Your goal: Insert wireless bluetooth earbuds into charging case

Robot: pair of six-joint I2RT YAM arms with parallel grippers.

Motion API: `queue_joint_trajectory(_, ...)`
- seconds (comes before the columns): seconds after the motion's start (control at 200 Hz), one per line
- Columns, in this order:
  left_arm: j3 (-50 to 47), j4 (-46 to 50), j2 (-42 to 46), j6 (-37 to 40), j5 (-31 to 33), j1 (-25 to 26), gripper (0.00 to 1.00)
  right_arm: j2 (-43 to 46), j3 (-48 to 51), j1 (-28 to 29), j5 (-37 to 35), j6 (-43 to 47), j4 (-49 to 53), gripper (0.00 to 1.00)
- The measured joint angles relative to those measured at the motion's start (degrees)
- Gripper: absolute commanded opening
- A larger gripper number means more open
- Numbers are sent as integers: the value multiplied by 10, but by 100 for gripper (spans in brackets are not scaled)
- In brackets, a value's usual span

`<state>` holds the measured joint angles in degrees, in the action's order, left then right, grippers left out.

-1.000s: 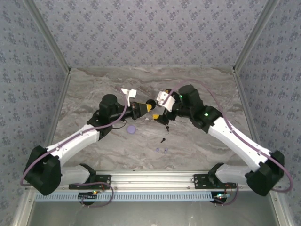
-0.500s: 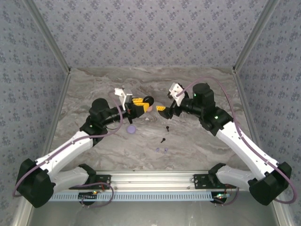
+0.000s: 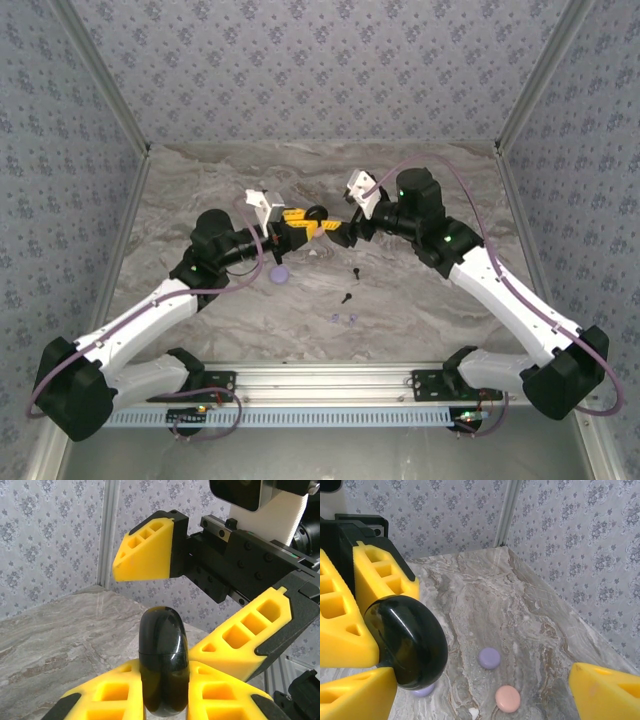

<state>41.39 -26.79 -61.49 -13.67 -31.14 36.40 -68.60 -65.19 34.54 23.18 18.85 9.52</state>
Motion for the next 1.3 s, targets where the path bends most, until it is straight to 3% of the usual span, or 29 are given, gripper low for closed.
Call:
queue_joint_trajectory(0.615,0,42,0,38,-5,13,0,-10,-48,-12,-15,0,18,91)
queue_joint_trajectory(0.944,0,43,2,38,-3,13,0,-6,-40,-11,37,22,44,94)
queue_joint_trajectory(1.299,0,49,12,38,2,12,0,-21,-39,-4,42,37,57,92)
